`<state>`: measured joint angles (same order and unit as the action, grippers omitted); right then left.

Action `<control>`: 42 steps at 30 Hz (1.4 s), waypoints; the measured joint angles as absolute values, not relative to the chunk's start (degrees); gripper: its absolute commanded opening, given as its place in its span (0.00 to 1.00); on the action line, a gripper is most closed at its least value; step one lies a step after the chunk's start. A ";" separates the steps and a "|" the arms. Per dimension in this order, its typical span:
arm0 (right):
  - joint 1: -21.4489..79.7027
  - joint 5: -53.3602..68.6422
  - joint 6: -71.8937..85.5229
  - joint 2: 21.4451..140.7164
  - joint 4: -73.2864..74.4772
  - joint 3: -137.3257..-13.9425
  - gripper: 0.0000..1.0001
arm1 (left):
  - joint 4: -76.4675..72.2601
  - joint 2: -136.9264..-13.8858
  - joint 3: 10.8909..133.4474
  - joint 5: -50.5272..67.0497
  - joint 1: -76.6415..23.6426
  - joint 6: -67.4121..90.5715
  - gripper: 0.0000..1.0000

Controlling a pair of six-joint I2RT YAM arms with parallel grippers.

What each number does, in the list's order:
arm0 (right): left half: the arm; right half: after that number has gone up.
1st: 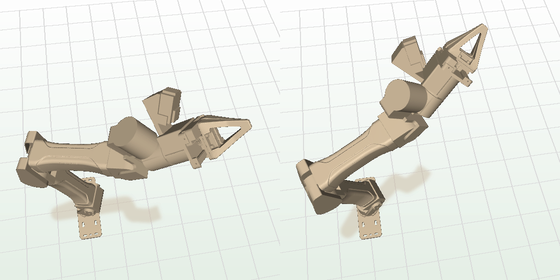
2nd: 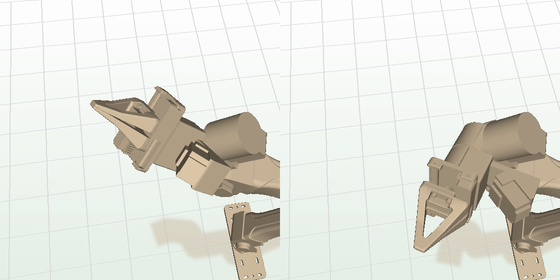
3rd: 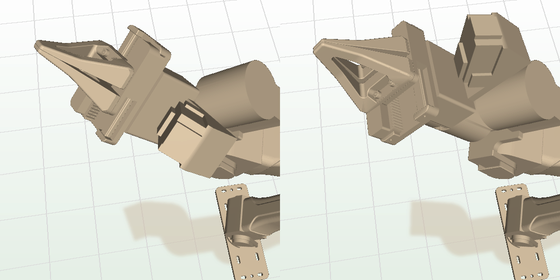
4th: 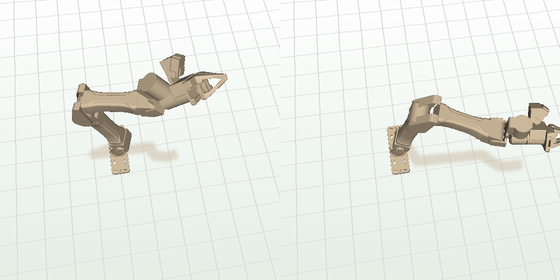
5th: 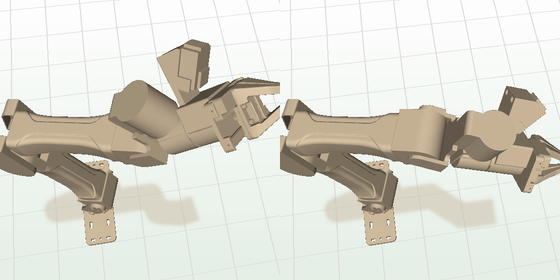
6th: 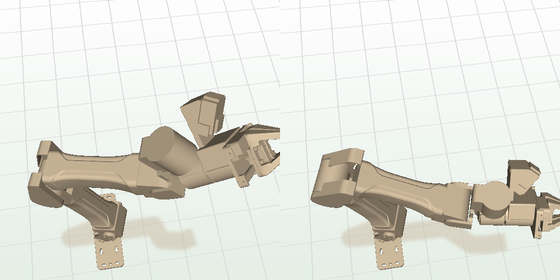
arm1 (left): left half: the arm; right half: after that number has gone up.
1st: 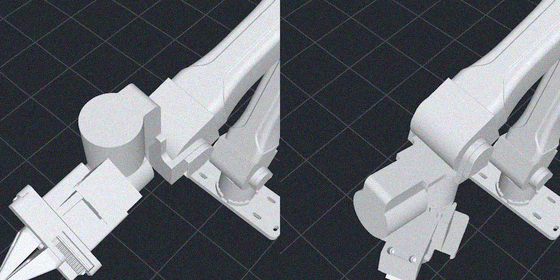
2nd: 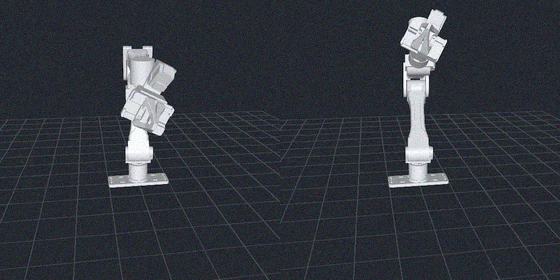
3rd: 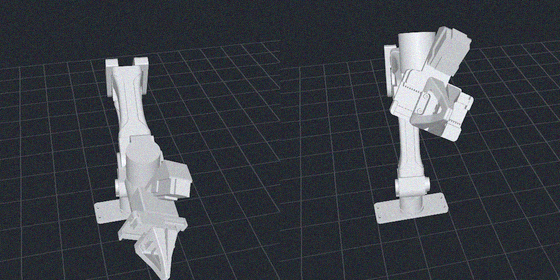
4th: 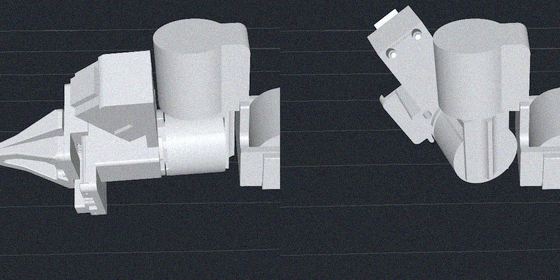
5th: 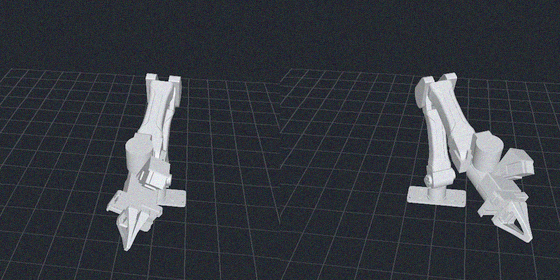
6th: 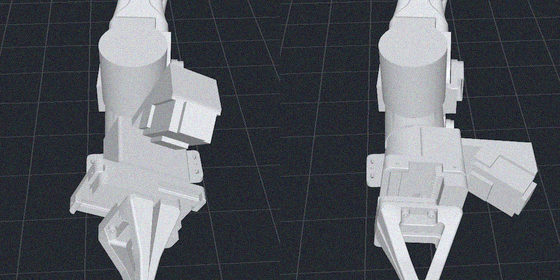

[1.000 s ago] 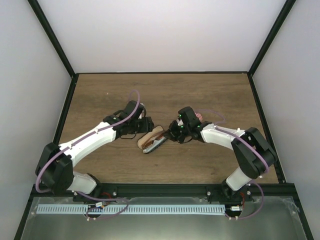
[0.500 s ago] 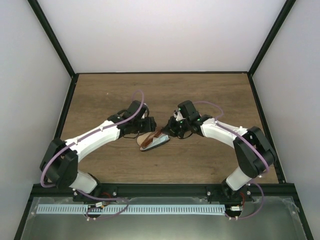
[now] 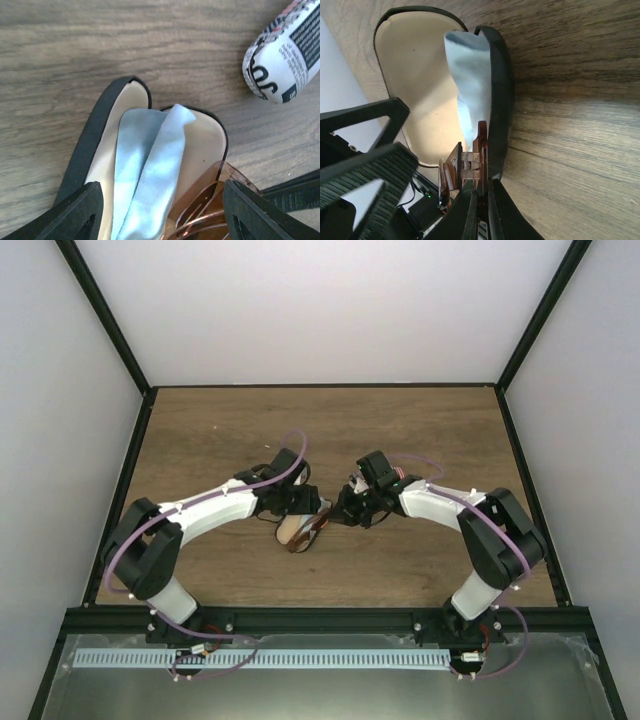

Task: Organize the sunglasses
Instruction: Place the sunglasses in the sunglasses case.

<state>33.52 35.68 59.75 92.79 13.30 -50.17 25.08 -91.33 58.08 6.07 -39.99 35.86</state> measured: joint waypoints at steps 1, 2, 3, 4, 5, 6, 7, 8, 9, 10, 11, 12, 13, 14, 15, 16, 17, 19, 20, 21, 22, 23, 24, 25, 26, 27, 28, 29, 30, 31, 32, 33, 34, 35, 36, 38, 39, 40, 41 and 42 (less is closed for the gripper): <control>33.30 36.12 59.57 93.23 13.26 -49.98 0.01 | 25.02 -91.94 58.08 6.44 -40.25 35.75 0.68; 33.08 36.49 59.40 93.60 13.10 -49.91 0.01 | 24.95 -92.44 58.08 6.81 -40.62 35.66 0.68; 32.88 36.93 59.16 93.89 12.86 -49.93 0.01 | 24.95 -92.60 58.08 7.09 -40.93 35.57 0.68; 32.71 37.17 58.92 94.13 12.78 -49.95 0.01 | 24.95 -92.64 58.08 7.40 -41.23 35.51 0.68; 32.60 37.39 58.67 94.30 12.78 -49.95 0.01 | 24.91 -92.62 58.08 7.70 -41.52 35.46 0.68; 32.47 37.58 58.41 94.48 12.78 -50.00 0.01 | 24.77 -92.62 58.08 7.88 -41.78 35.40 0.68; 32.36 37.74 58.00 94.65 12.80 -50.19 0.01 | 24.73 -92.62 58.08 7.99 -41.95 35.35 0.68; 32.32 37.95 57.63 94.89 12.88 -50.50 0.01 | 24.75 -92.62 58.08 8.03 -42.09 35.33 0.68; 32.29 38.04 57.41 95.04 12.95 -50.76 0.01 | 24.67 -92.62 58.08 8.01 -42.17 35.31 0.68; 32.29 38.04 57.14 95.13 13.15 -50.98 0.01 | 24.56 -92.62 58.08 8.01 -42.24 35.31 0.68; 32.25 38.04 56.75 95.20 13.47 -51.22 0.01 | 24.47 -92.62 58.08 7.97 -42.24 35.29 0.68; 32.21 38.00 56.25 95.37 14.11 -51.75 0.01 | 24.43 -92.62 58.08 7.86 -42.24 35.29 0.68; 32.18 37.95 55.75 95.61 14.52 -52.16 0.01 | 24.38 -92.62 58.08 7.81 -42.26 35.24 0.68; 32.16 37.91 55.05 95.94 15.20 -52.90 0.01 | 24.32 -92.62 58.08 7.81 -42.28 35.14 0.68; 32.14 37.63 54.02 96.53 16.21 -54.13 0.01 | 24.29 -92.62 58.08 7.81 -42.28 35.05 0.68; 32.10 37.32 52.88 97.06 17.15 -55.40 0.01 | 24.21 -92.62 58.08 7.79 -42.30 34.87 0.68; 32.10 36.99 51.57 97.65 18.26 -56.69 0.01 | 23.90 -92.62 58.08 7.53 -42.33 34.74 0.68; 32.03 36.58 48.07 99.48 21.26 -59.92 0.01 | 23.59 -92.62 58.17 6.61 -42.19 34.50 0.68; 31.99 36.47 45.84 100.71 22.65 -61.65 0.01 | 23.44 -92.62 58.19 6.02 -42.11 34.44 0.68; 31.99 36.40 43.75 101.95 23.90 -63.40 0.01 | 23.44 -92.62 58.22 5.48 -42.00 34.33 0.68; 31.92 36.40 41.56 103.39 24.95 -65.12 0.01 | 23.57 -92.62 58.19 5.15 -41.91 34.24 0.68; 31.83 36.58 39.83 104.60 25.50 -66.41 0.01 | 23.81 -92.62 58.19 4.95 -41.93 34.20 0.68; 31.62 36.93 38.33 105.67 25.96 -67.48 0.01 | 23.99 -92.62 58.19 4.75 -42.02 34.22 0.67; 31.55 37.36 37.17 106.56 26.13 -68.18 0.01 | 24.14 -92.62 58.24 4.51 -42.09 34.22 0.67; 31.42 37.82 36.34 107.22 26.17 -68.58 0.01 | 24.56 -92.62 58.41 4.12 -42.17 34.24 0.67; 31.29 38.33 35.66 107.61 26.13 -68.64 0.01 | 24.99 -92.62 58.70 3.73 -42.28 34.24 0.68; 31.22 38.70 35.27 107.83 26.30 -68.62 0.01 | 25.47 -92.62 59.20 3.33 -42.33 34.26 0.68; 31.18 38.96 35.03 107.90 26.37 -68.62 0.01 | 26.00 -92.62 59.90 3.01 -42.39 34.24 0.68; 31.16 39.11 34.85 107.92 26.41 -68.62 0.01 | 26.28 -92.62 60.58 2.79 -42.37 34.24 0.68; 31.16 39.31 34.65 107.87 26.48 -68.62 0.01 | 26.44 -92.62 61.39 2.63 -42.37 34.24 0.67; 31.16 39.44 34.52 107.87 26.57 -68.62 0.01 | 26.44 -92.62 61.98 2.59 -42.37 34.26 0.67; 31.18 39.53 34.46 107.87 26.72 -68.62 0.01 | 26.46 -92.62 62.41 2.59 -42.37 34.26 0.66; 31.18 39.64 34.44 107.83 26.94 -68.62 0.01 | 26.39 -92.62 62.70 2.63 -42.37 34.28 0.65; 31.20 39.62 34.39 107.72 27.22 -68.62 0.01 | 26.28 -92.62 62.78 2.81 -42.37 34.28 0.65; 31.20 39.59 34.33 107.57 27.49 -68.62 0.01 | 26.30 -92.62 62.78 2.98 -42.37 34.30 0.65; 31.20 39.40 34.11 106.94 28.40 -68.62 0.01 | 26.35 -92.68 62.74 3.36 -42.37 34.33 0.65; 31.20 39.35 34.06 106.59 28.80 -68.62 0.03 | 26.30 -92.73 62.67 3.57 -42.37 34.33 0.65; 31.20 39.18 34.00 106.19 29.21 -68.60 0.08 | 26.26 -92.75 62.52 3.75 -42.37 34.35 0.64; 31.20 39.03 33.85 105.80 29.50 -68.51 0.11 | 26.22 -92.75 62.22 3.92 -42.37 34.35 0.62; 31.20 38.74 33.71 105.41 29.82 -68.47 0.13 | 26.22 -92.75 61.89 4.08 -42.37 34.35 0.60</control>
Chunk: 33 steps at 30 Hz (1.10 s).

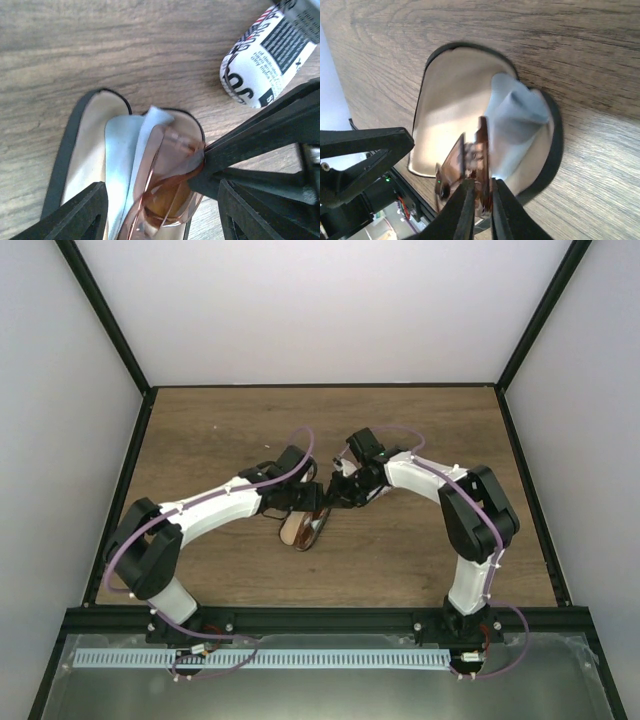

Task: Organize the sunglasses
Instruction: Place the sunglasses in the sunglasses case.

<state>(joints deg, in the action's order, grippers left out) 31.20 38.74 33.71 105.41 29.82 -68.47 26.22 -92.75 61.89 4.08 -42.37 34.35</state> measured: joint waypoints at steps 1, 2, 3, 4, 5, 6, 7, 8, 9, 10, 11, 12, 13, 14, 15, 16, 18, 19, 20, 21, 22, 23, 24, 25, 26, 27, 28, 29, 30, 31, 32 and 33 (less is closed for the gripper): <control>31.20 38.33 33.54 105.21 30.11 -68.47 0.14 | 26.24 -92.75 61.45 4.27 -42.37 34.30 0.58; 31.20 37.91 33.06 105.12 30.50 -68.47 0.17 | 26.24 -92.75 61.10 4.43 -42.37 34.46 0.56; 31.20 37.60 32.91 105.14 30.81 -68.47 0.20 | 26.26 -92.75 60.77 4.73 -42.37 34.37 0.55; 31.20 37.36 32.58 105.16 31.24 -68.45 0.24 | 26.28 -92.75 60.47 5.04 -42.39 34.28 0.54; 31.20 37.21 32.10 105.16 31.70 -68.45 0.27 | 26.28 -92.75 60.25 5.26 -42.39 34.28 0.53; 31.20 37.21 31.94 105.16 31.86 -68.45 0.28 | 26.30 -92.75 60.14 5.41 -42.39 34.33 0.53; 31.20 37.15 31.86 105.16 31.97 -68.45 0.29 | 26.26 -92.75 60.03 5.56 -42.39 34.30 0.53; 31.20 37.01 31.68 105.16 32.12 -68.45 0.30 | 26.28 -92.75 59.92 5.67 -42.41 34.28 0.53; 31.20 36.86 31.46 105.16 32.23 -68.45 0.32 | 26.28 -92.75 59.88 5.69 -42.44 34.28 0.53; 31.20 36.73 31.38 105.16 32.34 -68.45 0.33 | 26.30 -92.75 59.88 5.74 -42.44 34.30 0.53; 31.20 36.58 31.20 105.16 32.47 -68.47 0.34 | 26.28 -92.77 59.88 5.78 -42.44 34.30 0.53; 31.20 36.34 31.05 105.16 32.62 -68.47 0.36 | 26.26 -92.75 59.88 5.85 -42.44 34.33 0.53; 31.18 35.97 30.83 105.16 32.77 -68.47 0.37 | 26.28 -92.77 59.88 5.87 -42.44 34.39 0.53; 31.18 35.68 30.81 105.16 32.93 -68.47 0.38 | 26.28 -92.79 59.88 5.87 -42.46 34.48 0.53; 31.18 35.27 30.72 105.12 33.06 -68.47 0.40 | 26.28 -92.84 59.88 5.87 -42.48 34.52 0.53; 31.11 34.89 30.76 105.01 33.15 -68.47 0.41 | 26.28 -92.84 59.88 5.87 -42.52 34.54 0.53; 30.85 34.00 30.65 104.12 33.43 -68.47 0.43 | 26.28 -92.84 59.88 5.85 -42.59 34.70 0.54; 30.72 33.56 30.70 103.42 33.45 -68.45 0.43 | 26.28 -92.84 59.88 5.82 -42.68 34.74 0.54; 30.55 33.10 30.72 102.39 33.41 -68.40 0.43 | 26.30 -92.84 59.88 5.80 -42.74 34.79 0.54; 30.39 32.75 30.76 101.38 33.41 -68.40 0.43 | 26.30 -92.84 59.88 5.74 -42.81 34.85 0.54; 30.24 32.47 30.79 100.38 33.36 -68.40 0.42 | 26.41 -92.84 59.99 5.67 -42.87 34.87 0.54; 30.11 32.12 30.81 99.15 33.30 -68.38 0.40 | 26.68 -92.84 60.23 5.63 -42.92 34.89 0.54; 30.11 31.88 30.76 98.04 33.19 -68.40 0.39 | 26.94 -92.84 60.62 5.58 -42.96 34.89 0.54; 30.06 31.83 30.68 97.32 33.01 -68.40 0.39 | 27.20 -92.84 61.21 5.52 -43.03 34.89 0.54; 30.06 31.90 30.68 96.82 32.88 -68.40 0.39 | 27.35 -92.86 61.84 5.45 -43.07 34.89 0.54; 30.06 32.05 30.61 96.71 32.84 -68.42 0.39 | 27.40 -92.88 62.39 5.43 -43.13 34.89 0.54; 30.06 32.53 30.63 96.77 32.84 -68.42 0.39 | 27.44 -92.95 63.05 5.41 -43.16 34.89 0.54; 30.06 32.84 30.74 97.08 32.75 -68.42 0.39 | 27.90 -93.06 63.59 5.43 -43.18 34.87 0.54; 30.04 33.32 30.94 97.43 32.73 -68.42 0.39 | 28.12 -93.12 63.72 5.37 -43.29 34.89 0.54; 29.82 33.76 31.14 97.71 32.73 -68.40 0.40 | 28.21 -93.17 63.79 5.21 -43.35 34.94 0.54; 29.71 34.20 31.53 98.00 32.75 -68.34 0.40 | 28.45 -93.21 63.88 4.97 -43.42 35.03 0.54; 29.67 34.35 31.94 98.08 32.69 -68.16 0.40 | 28.84 -93.23 64.12 4.62 -43.44 35.16 0.54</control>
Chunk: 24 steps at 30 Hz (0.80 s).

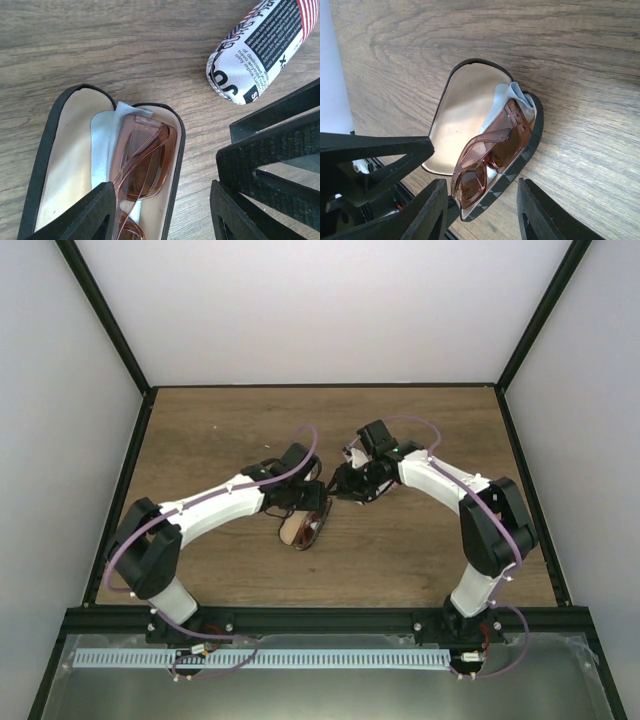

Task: Organize the sunglasses
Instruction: Place the sunglasses in the sunglasses case.

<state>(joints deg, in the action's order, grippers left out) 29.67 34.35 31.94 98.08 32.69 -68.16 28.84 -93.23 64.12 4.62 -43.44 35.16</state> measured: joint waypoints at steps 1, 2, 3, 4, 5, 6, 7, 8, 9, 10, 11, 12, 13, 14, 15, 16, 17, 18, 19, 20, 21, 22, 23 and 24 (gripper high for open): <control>29.65 34.35 32.34 98.08 32.71 -67.99 0.40 | 29.43 -93.23 64.51 4.16 -43.51 35.35 0.54; 29.61 34.33 32.84 98.06 32.47 -67.81 0.40 | 30.00 -93.21 64.95 3.64 -43.53 35.46 0.54; 29.45 34.30 33.43 98.02 32.12 -67.57 0.40 | 30.68 -93.17 65.56 2.98 -43.57 35.64 0.54; 29.28 34.26 33.93 97.95 31.77 -67.29 0.40 | 31.29 -93.10 66.15 2.26 -43.59 35.75 0.54; 29.02 34.30 34.50 97.84 31.64 -66.98 0.40 | 31.75 -92.88 66.96 0.95 -43.62 35.97 0.54; 28.86 34.30 35.05 97.58 31.59 -66.50 0.40 | 31.92 -92.64 67.68 -0.12 -43.62 36.07 0.54; 28.73 34.30 35.59 97.41 31.66 -66.19 0.40 | 32.05 -92.14 68.66 -1.83 -43.59 36.23 0.54; 28.53 34.30 36.07 97.25 31.55 -65.89 0.39 | 32.16 -91.46 69.38 -3.38 -43.48 36.27 0.54; 28.42 34.33 36.49 97.21 31.55 -65.73 0.39 | 32.23 -90.61 69.91 -4.86 -43.35 36.34 0.54; 28.34 34.46 36.97 97.19 31.40 -65.54 0.38 | 32.27 -89.73 70.19 -6.00 -43.13 36.34 0.54; 28.32 34.63 37.36 97.19 31.09 -65.23 0.37 | 32.27 -88.73 70.30 -6.98 -42.72 36.27 0.54; 28.27 34.79 37.65 97.17 30.61 -64.77 0.36 | 32.45 -87.85 70.30 -7.86 -41.95 36.16 0.54; 28.25 34.98 38.06 97.10 30.26 -64.27 0.39 | 32.73 -87.44 70.32 -8.64 -41.01 35.97 0.54; 28.25 35.27 38.52 97.06 29.89 -63.53 0.43 | 33.10 -87.37 70.32 -9.32 -40.03 35.86 0.54; 28.25 35.55 38.92 97.06 29.71 -62.98 0.50 | 33.71 -87.74 70.32 -10.15 -38.68 35.73 0.54; 28.25 35.79 39.27 97.03 29.52 -62.39 0.60 | 34.37 -88.36 70.32 -10.76 -37.60 35.68 0.53; 28.25 36.05 39.77 97.01 29.43 -61.93 0.63 | 35.11 -89.32 70.30 -11.44 -36.45 35.62 0.53; 28.25 36.25 40.10 96.95 29.43 -61.65 0.66 | 35.75 -90.45 70.17 -11.99 -35.40 35.62 0.53; 28.25 36.34 40.56 96.88 29.43 -61.58 0.66 | 36.32 -91.74 69.95 -12.47 -34.50 35.59 0.52; 28.25 36.62 40.88 96.68 29.12 -61.54 0.66 | 36.80 -93.03 69.60 -12.84 -33.82 35.62 0.51; 28.25 36.93 41.30 96.44 28.88 -61.52 0.66 | 37.43 -94.52 69.28 -13.06 -33.30 35.57 0.50; 28.25 37.34 41.69 96.07 28.49 -61.36 0.66 | 38.22 -95.83 69.19 -13.26 -33.04 35.59 0.50; 28.25 37.78 42.11 95.66 27.92 -61.08 0.67 | 38.68 -97.10 69.19 -13.37 -32.95 35.59 0.49; 28.25 38.24 42.54 95.24 27.49 -60.73 0.71 | 39.07 -98.48 69.19 -13.37 -32.93 35.55 0.48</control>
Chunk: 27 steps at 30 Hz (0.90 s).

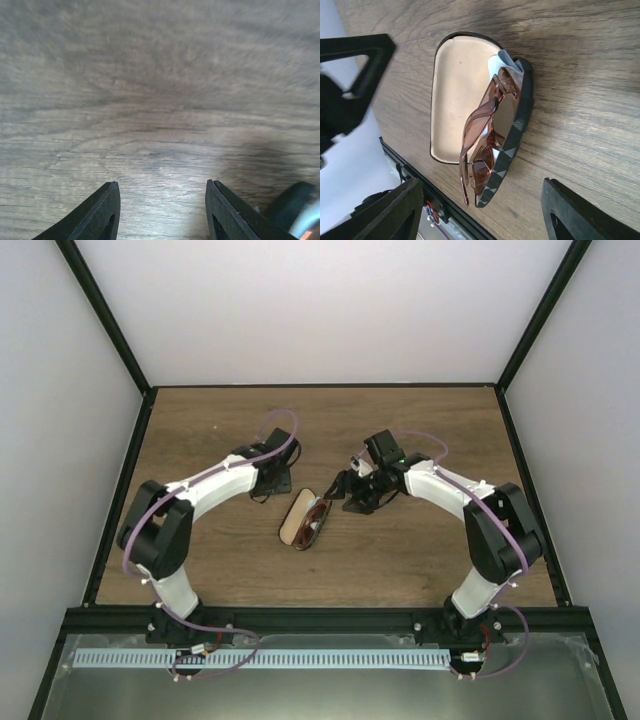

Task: Organize the sunglasses
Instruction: Place the sunglasses in the sunglasses case, then close the sunglasses case at the center of the board.

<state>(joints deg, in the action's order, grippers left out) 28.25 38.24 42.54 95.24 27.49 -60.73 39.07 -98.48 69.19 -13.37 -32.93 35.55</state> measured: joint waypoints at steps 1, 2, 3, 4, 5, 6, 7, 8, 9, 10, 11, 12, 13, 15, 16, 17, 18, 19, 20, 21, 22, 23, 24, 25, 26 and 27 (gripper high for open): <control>28.27 38.61 42.92 94.98 27.16 -60.47 0.74 | 39.33 -99.59 69.19 -13.26 -32.93 35.53 0.47; 28.36 38.96 43.20 94.85 26.79 -60.18 0.78 | 39.62 -100.73 69.19 -13.04 -32.95 35.51 0.47; 28.58 39.22 43.44 94.87 26.63 -60.12 0.80 | 39.92 -101.89 69.14 -12.71 -32.97 35.38 0.46; 28.82 39.46 43.81 94.98 26.55 -60.10 0.81 | 40.10 -102.63 69.01 -12.43 -32.97 35.29 0.44; 28.97 39.46 44.14 95.00 26.52 -60.10 0.81 | 40.34 -103.28 68.79 -12.08 -32.99 35.22 0.42; 29.17 39.53 44.27 95.09 26.52 -60.14 0.80 | 40.53 -103.72 68.53 -11.68 -32.99 35.11 0.40; 29.45 39.64 44.40 95.20 26.52 -60.14 0.74 | 40.82 -103.98 68.31 -11.27 -32.99 34.92 0.37; 29.65 39.75 44.60 95.31 26.52 -60.14 0.69 | 41.01 -104.12 68.05 -10.85 -32.99 34.72 0.35; 29.89 39.92 45.08 95.48 26.48 -60.14 0.64 | 41.17 -104.14 67.79 -10.35 -32.99 34.63 0.33; 30.04 40.12 45.17 95.68 26.39 -60.14 0.58 | 41.34 -104.14 67.61 -9.76 -32.99 34.44 0.31; 30.20 40.32 45.32 95.90 26.28 -60.14 0.51 | 41.34 -104.12 67.42 -9.17 -33.06 34.39 0.30; 30.22 40.42 45.74 96.14 26.22 -60.14 0.44 | 41.36 -104.14 67.20 -8.54 -33.15 34.33 0.29; 30.28 40.51 46.09 96.38 26.20 -60.14 0.37 | 41.39 -104.12 66.94 -8.03 -33.32 34.37 0.29; 30.37 40.42 46.00 96.75 26.30 -60.16 0.22 | 41.52 -104.12 66.57 -7.18 -33.71 34.52 0.28; 30.37 40.16 46.39 96.90 26.59 -60.18 0.16 | 41.65 -104.12 66.46 -6.94 -33.91 34.57 0.28; 30.37 39.72 46.28 96.95 26.94 -60.18 0.12 | 41.74 -104.09 66.39 -6.70 -34.13 34.57 0.27; 30.35 39.22 46.11 96.95 27.44 -60.18 0.09 | 41.82 -104.12 66.39 -6.35 -34.28 34.59 0.27; 30.35 38.76 45.82 96.95 27.94 -60.18 0.07 | 41.85 -104.12 66.39 -6.31 -34.35 34.61 0.26; 30.35 38.35 45.50 96.97 28.29 -60.16 0.06 | 41.87 -104.12 66.39 -6.15 -34.39 34.63 0.25; 30.35 37.95 45.43 96.97 28.80 -60.10 0.05 | 41.87 -104.09 66.39 -6.02 -34.39 34.65 0.25; 30.35 37.74 45.12 96.97 29.12 -60.01 0.05 | 41.91 -104.09 66.39 -5.91 -34.41 34.63 0.25; 30.35 37.47 44.91 96.97 29.23 -59.77 0.04 | 41.91 -104.12 66.39 -5.85 -34.44 34.68 0.25; 30.35 37.34 44.73 97.01 29.43 -59.61 0.03 | 41.95 -104.12 66.41 -5.74 -34.50 34.65 0.25; 30.35 37.23 44.60 97.10 29.43 -59.31 0.03 | 42.04 -104.12 66.43 -5.69 -34.63 34.63 0.24; 30.35 37.23 44.42 97.32 29.43 -59.02 0.03 | 42.17 -104.12 66.46 -5.67 -34.81 34.63 0.24; 30.35 37.23 44.29 97.71 29.54 -58.87 0.02 | 42.37 -104.12 66.59 -5.65 -34.98 34.63 0.24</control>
<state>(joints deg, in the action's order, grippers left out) 30.35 37.23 44.29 97.71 29.54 -58.87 42.37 -104.12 66.59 -5.65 -34.98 34.63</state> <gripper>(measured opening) 0.034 0.246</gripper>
